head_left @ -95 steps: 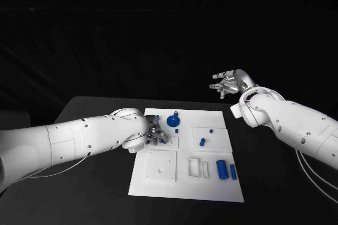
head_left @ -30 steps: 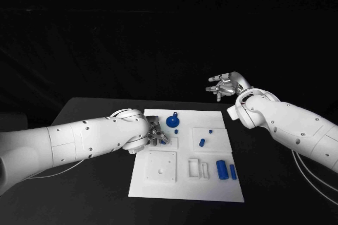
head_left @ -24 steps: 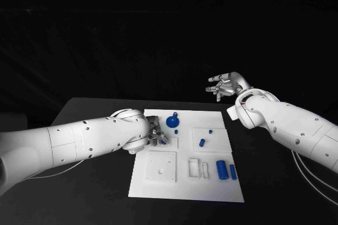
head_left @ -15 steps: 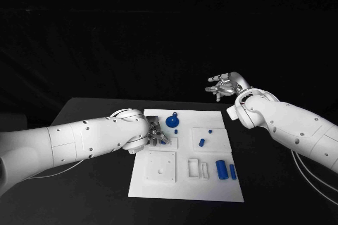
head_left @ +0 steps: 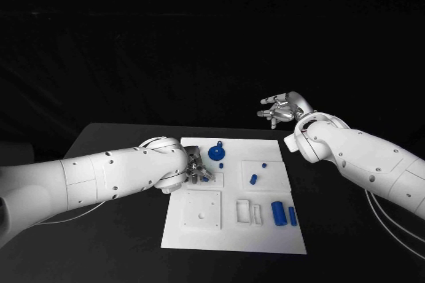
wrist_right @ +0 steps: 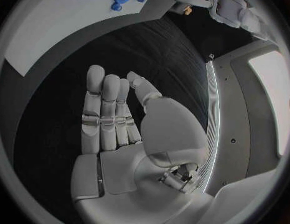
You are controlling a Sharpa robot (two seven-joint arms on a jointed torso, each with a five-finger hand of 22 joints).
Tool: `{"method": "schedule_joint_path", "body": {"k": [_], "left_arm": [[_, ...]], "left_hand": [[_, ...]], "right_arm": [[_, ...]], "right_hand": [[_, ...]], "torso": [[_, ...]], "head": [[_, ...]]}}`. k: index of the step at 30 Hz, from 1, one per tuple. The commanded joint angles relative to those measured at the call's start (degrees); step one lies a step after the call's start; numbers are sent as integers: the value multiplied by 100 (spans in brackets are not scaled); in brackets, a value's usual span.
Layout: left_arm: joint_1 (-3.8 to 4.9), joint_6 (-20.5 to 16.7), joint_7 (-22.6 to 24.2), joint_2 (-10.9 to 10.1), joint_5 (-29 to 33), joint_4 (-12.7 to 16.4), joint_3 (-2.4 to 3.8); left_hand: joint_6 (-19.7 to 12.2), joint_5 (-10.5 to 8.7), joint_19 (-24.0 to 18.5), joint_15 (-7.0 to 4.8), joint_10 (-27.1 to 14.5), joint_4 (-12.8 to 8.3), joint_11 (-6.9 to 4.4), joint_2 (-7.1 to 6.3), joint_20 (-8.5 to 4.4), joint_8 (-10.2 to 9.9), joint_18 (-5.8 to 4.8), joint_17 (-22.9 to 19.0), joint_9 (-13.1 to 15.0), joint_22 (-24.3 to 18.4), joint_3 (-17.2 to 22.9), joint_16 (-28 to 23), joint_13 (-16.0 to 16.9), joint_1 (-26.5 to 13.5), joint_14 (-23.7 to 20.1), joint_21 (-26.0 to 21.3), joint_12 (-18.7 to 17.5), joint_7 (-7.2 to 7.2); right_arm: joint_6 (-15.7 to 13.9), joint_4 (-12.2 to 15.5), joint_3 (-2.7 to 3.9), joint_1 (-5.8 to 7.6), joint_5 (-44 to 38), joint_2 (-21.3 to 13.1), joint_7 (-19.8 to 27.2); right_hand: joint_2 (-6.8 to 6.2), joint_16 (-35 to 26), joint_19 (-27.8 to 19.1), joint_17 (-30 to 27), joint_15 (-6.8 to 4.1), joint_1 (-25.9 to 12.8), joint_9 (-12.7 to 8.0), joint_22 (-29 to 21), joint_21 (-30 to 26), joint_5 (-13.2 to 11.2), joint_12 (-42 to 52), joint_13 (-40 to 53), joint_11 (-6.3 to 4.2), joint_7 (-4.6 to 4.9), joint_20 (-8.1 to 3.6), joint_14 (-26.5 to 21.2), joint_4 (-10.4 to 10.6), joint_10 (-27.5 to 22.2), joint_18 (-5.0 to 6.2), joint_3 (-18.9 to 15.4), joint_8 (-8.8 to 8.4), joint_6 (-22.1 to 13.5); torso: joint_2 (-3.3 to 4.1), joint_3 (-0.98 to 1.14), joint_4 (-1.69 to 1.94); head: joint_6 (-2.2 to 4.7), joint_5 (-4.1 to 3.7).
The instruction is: Assemble the parts on the task board
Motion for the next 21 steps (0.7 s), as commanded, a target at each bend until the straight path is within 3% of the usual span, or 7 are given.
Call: {"method": "schedule_joint_path", "body": {"k": [1, 5, 16, 21], "left_arm": [[-50, 221, 80, 45, 64, 25, -22], [-50, 229, 77, 50, 64, 13, -22], [-50, 251, 70, 50, 64, -15, -22], [-50, 228, 68, 41, 56, -26, -22]], "left_hand": [[803, -97, 34, -37, 131, 67, -185, -96, 2, -28, -98, -7, -19, 101, -43, -1, -11, -35, 6, 4, 18, -625], [812, -275, 34, -38, 131, 152, -185, -122, 1, -26, -100, -12, -18, 102, -105, -3, -14, -33, 5, 2, 19, -626], [809, -338, 34, -40, 131, 235, -185, -152, -1, -27, -102, -14, -8, 102, -159, -5, -17, 13, 4, 0, 19, -625], [815, -460, 36, -41, 131, 298, -184, -183, -2, -27, -100, -23, -5, 101, -185, -10, -19, 14, 3, -4, 17, -625]], "right_arm": [[71, 0, 0, -5, -52, 5, 25], [70, 2, 0, -8, -52, 3, 26], [70, 6, 0, -12, -52, -5, 28], [65, 8, 0, -14, -52, -9, 31]], "right_hand": [[-2, -6, 131, -5, 5, -53, 7, 6, -25, 16, 11, -8, -38, 59, 42, -28, 7, -60, 100, 31, 5, 90], [-2, -6, 131, -5, 5, -53, 7, 6, -25, 16, 11, -8, -38, 59, 42, -28, 7, -60, 100, 31, 5, 90], [-9, -5, 135, -6, 5, -64, 6, 12, -33, 26, 12, -9, -37, 60, 42, -27, 15, -61, 101, 41, 3, 69], [-9, -5, 135, -6, 5, -64, 6, 12, -33, 26, 12, -9, -37, 60, 42, -27, 15, -61, 101, 41, 3, 69]], "torso": [[-2, -2, 2], [-4, -3, 1], [0, -7, 2], [-2, -10, 3]], "head": [[-3, -3], [-3, -5], [-12, -15], [-7, -20]]}}
